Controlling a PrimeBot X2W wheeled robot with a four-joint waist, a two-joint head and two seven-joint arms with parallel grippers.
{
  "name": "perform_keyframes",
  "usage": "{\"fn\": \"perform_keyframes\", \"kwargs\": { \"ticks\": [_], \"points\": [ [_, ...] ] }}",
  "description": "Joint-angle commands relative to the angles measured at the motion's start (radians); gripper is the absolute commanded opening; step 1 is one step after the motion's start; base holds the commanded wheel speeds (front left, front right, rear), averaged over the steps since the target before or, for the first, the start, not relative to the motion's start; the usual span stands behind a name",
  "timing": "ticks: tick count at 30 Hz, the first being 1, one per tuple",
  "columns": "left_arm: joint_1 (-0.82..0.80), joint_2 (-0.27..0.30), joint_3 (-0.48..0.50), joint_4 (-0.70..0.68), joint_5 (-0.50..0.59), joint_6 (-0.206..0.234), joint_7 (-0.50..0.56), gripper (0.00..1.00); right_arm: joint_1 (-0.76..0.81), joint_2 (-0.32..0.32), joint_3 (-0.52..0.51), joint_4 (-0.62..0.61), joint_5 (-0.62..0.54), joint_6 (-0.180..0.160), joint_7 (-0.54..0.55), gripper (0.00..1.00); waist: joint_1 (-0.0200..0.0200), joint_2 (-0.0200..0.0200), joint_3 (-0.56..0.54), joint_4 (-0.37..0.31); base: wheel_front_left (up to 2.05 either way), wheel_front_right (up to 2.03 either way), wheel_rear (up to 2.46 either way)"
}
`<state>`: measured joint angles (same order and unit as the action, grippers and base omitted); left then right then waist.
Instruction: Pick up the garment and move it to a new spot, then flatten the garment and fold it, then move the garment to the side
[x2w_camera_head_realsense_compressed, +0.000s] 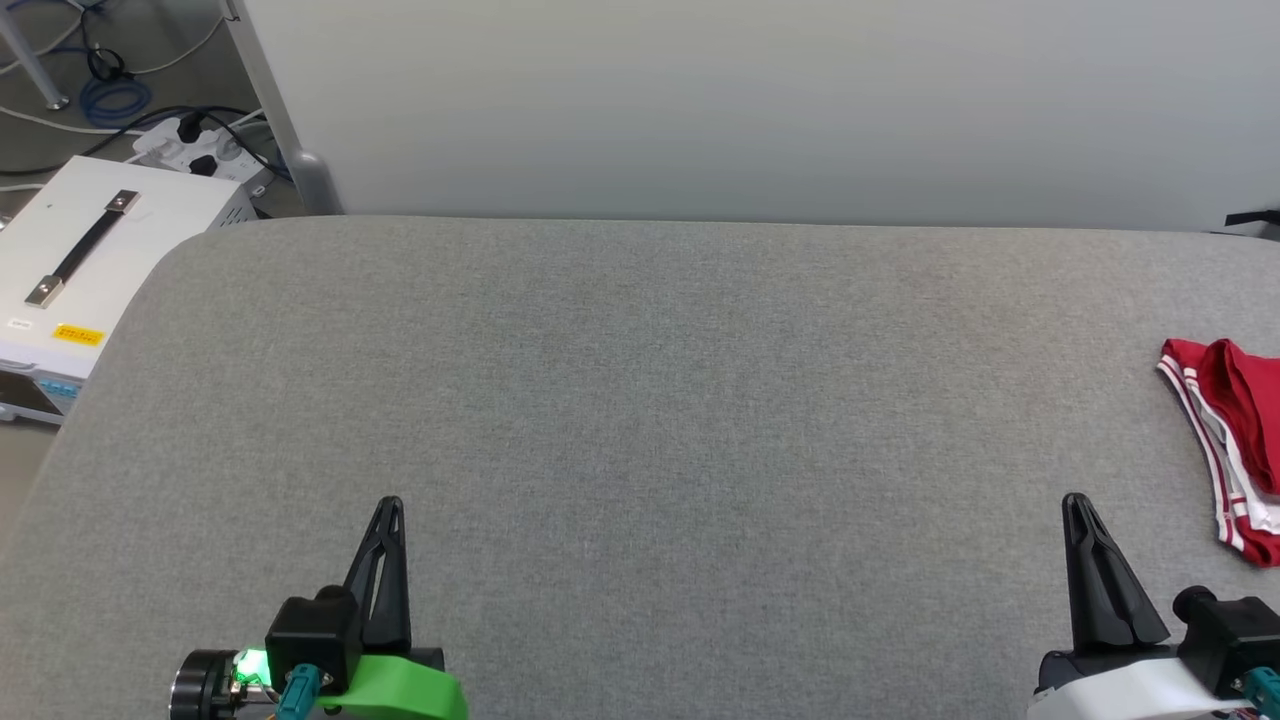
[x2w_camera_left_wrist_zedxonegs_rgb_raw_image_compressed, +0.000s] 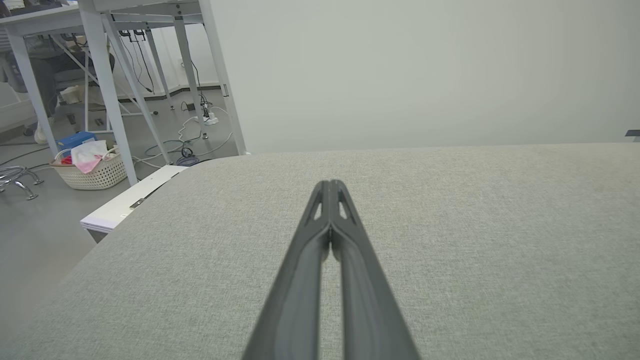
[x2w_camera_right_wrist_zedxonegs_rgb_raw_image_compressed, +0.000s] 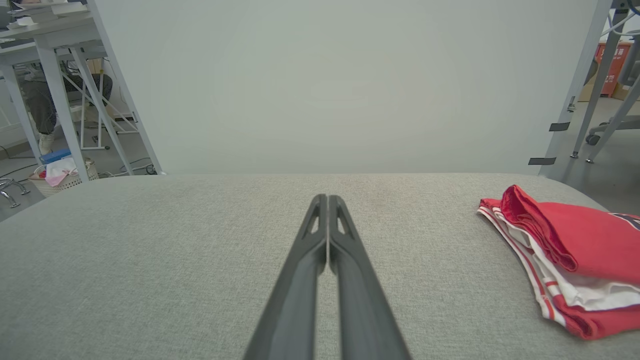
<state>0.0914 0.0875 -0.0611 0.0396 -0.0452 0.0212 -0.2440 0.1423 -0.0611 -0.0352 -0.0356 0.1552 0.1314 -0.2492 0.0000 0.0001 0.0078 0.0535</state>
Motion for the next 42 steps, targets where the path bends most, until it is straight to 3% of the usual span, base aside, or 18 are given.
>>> {"fn": "perform_keyframes", "kwargs": {
  "ticks": [1,42],
  "points": [
    [-0.006,-0.003,0.003,-0.003,0.003,-0.001,0.007,0.0,-0.009,0.001,0.002,0.002,-0.007,0.0,0.007,0.0,0.0,-0.0001,0.0,-0.001,0.0,0.0,0.0],
    [-0.036,-0.015,0.023,-0.015,0.017,-0.008,0.089,0.0,-0.055,0.004,0.014,0.014,-0.058,0.0,0.091,0.0,0.0,-0.0001,-0.003,-0.019,0.0,0.0,0.0]
  ]
}}
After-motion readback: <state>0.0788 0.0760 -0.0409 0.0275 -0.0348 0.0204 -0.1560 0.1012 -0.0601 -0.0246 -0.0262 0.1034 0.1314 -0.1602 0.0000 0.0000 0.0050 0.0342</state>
